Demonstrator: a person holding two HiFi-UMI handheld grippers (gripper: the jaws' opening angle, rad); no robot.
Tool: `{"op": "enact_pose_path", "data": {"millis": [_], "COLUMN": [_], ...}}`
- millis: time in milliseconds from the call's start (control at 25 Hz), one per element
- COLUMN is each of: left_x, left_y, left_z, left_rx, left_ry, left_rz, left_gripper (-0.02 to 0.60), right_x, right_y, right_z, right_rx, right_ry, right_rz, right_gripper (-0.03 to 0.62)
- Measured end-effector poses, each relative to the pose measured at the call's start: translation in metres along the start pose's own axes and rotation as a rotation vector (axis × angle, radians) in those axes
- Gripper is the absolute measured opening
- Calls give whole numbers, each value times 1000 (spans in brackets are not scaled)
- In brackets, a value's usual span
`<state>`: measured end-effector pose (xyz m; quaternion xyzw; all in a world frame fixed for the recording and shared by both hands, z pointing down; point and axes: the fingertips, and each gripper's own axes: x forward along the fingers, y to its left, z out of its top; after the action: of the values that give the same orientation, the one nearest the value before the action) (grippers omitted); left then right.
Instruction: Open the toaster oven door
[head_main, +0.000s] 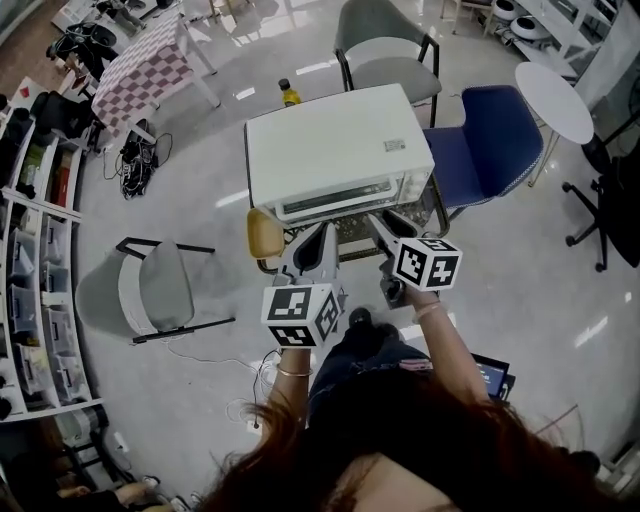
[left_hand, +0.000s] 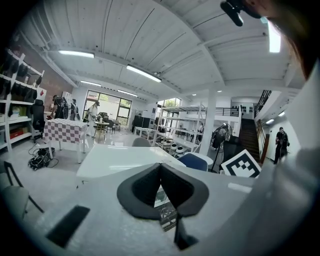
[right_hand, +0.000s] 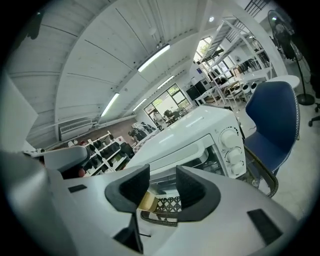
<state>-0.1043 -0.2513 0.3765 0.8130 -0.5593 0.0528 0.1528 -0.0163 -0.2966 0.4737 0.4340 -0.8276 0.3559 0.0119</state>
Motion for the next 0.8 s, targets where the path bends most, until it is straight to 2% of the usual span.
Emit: {"op": "enact_pose_path", "data": {"millis": [520, 800], "left_x": [23, 34], "left_y": [25, 28], "left_z": [-5, -12], "left_rx": [1, -2], "left_ry": [46, 75], "left_rz": [-20, -33], "left_gripper": [14, 14], "right_x": [39, 54], "right_y": [-34, -44], "right_z": [-15, -16], "right_rx": [238, 346], "right_ry": [23, 17], "right_rz": [-45, -23], "right_gripper": [197, 230]}}
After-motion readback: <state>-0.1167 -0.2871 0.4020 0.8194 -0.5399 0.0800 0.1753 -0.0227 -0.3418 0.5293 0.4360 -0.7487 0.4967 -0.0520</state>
